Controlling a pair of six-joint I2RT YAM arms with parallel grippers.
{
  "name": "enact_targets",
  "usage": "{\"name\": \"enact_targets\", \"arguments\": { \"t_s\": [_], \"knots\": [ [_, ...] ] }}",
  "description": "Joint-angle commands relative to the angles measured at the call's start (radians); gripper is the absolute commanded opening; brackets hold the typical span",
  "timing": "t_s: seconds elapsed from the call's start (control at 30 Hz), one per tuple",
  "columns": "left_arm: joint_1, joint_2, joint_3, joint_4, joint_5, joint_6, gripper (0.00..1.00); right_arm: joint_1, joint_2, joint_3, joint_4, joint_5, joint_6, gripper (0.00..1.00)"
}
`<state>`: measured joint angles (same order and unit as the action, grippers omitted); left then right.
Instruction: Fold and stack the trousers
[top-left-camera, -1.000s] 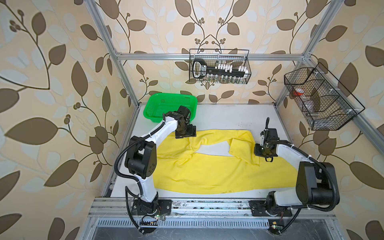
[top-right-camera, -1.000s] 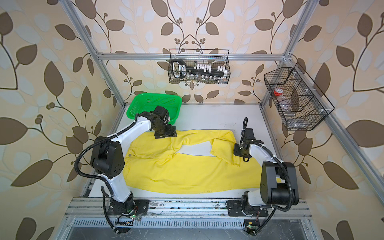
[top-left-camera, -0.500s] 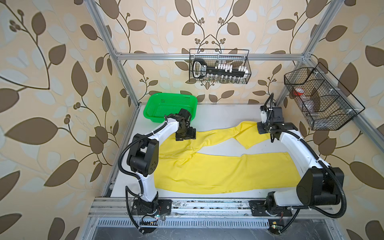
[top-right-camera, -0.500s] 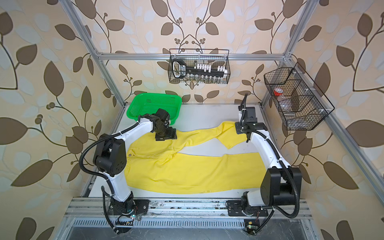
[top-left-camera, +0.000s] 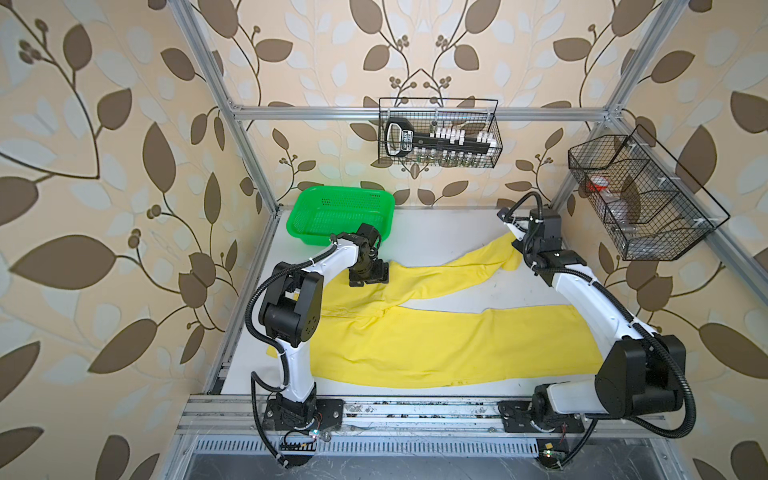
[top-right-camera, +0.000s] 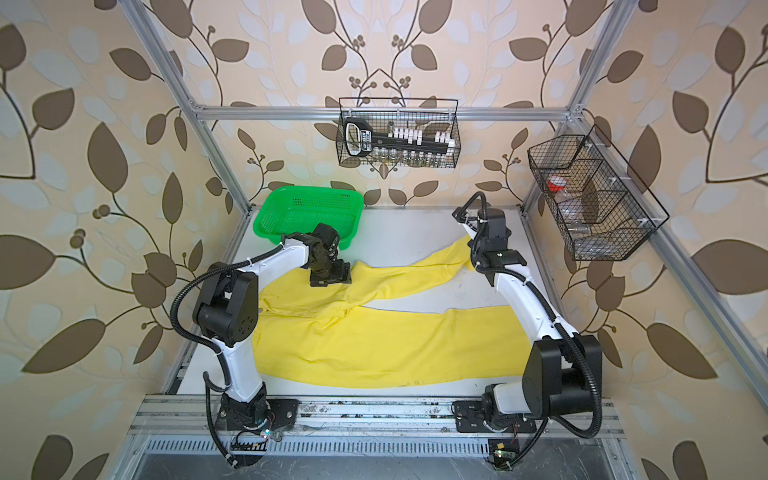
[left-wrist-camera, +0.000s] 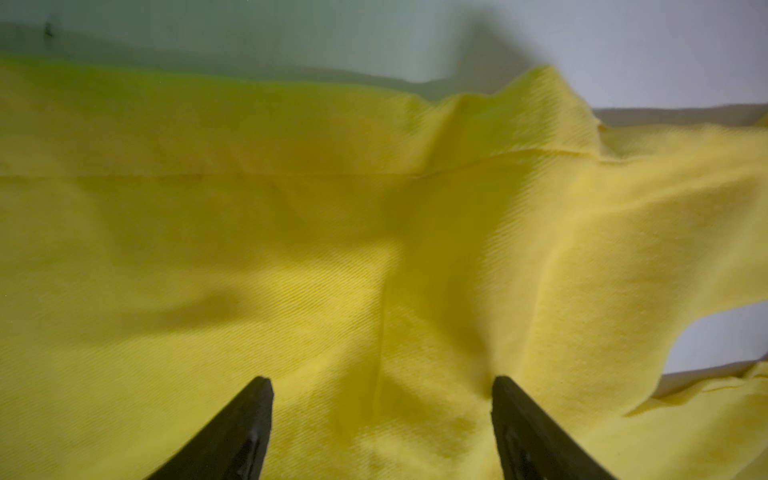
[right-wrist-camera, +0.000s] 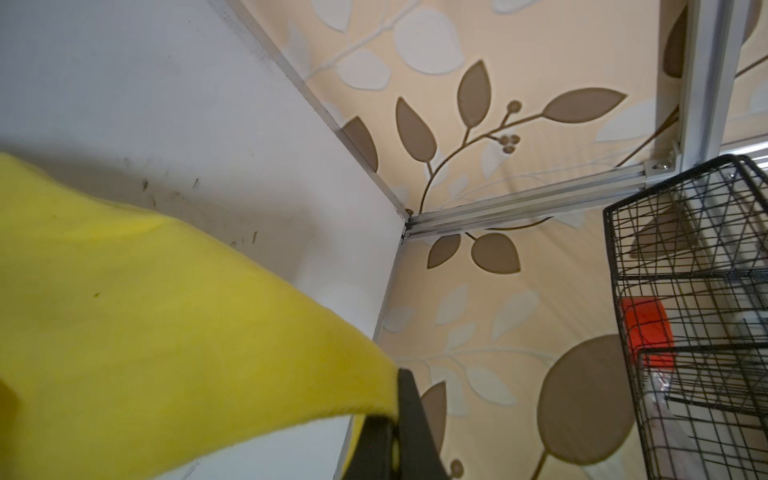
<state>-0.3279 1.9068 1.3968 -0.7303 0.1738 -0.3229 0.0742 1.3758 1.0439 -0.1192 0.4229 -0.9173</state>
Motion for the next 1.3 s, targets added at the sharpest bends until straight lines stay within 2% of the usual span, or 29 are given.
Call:
{"name": "enact_targets", "arguments": {
  "t_s": [0.0, 0.3, 0.5, 0.7, 0.87, 1.03, 1.13, 1.27],
  "knots": [
    [0.013, 0.002, -0.014, 0.005, -0.018, 0.004, 0.83, -0.008, -0.086, -0.106, 0.049, -0.020, -0.148, 0.00],
    [0.032, 0.017, 0.035, -0.015, -0.007, 0.017, 0.83, -0.104, -0.245, -0.327, -0.166, -0.023, -0.122, 0.02],
    [0.039, 0.004, 0.112, -0.041, -0.007, -0.005, 0.83, -0.108, -0.268, -0.417, -0.144, 0.055, -0.098, 0.02],
    [0.037, 0.039, 0.164, -0.015, 0.082, -0.020, 0.83, -0.085, -0.284, -0.285, -0.291, -0.036, 0.085, 0.02],
    [0.029, 0.050, 0.179, 0.015, 0.125, -0.028, 0.83, -0.036, -0.290, -0.153, -0.462, -0.015, 0.197, 0.01],
    [0.013, 0.057, 0.133, 0.048, 0.133, -0.010, 0.81, -0.016, -0.312, 0.022, -0.713, -0.033, 0.353, 0.01],
    [0.004, 0.062, 0.087, 0.079, 0.135, -0.002, 0.78, -0.007, -0.327, 0.121, -0.868, -0.015, 0.399, 0.00],
    [0.002, 0.084, 0.059, 0.107, 0.116, 0.013, 0.75, 0.014, -0.328, 0.225, -0.987, 0.024, 0.411, 0.00]
  ]
}}
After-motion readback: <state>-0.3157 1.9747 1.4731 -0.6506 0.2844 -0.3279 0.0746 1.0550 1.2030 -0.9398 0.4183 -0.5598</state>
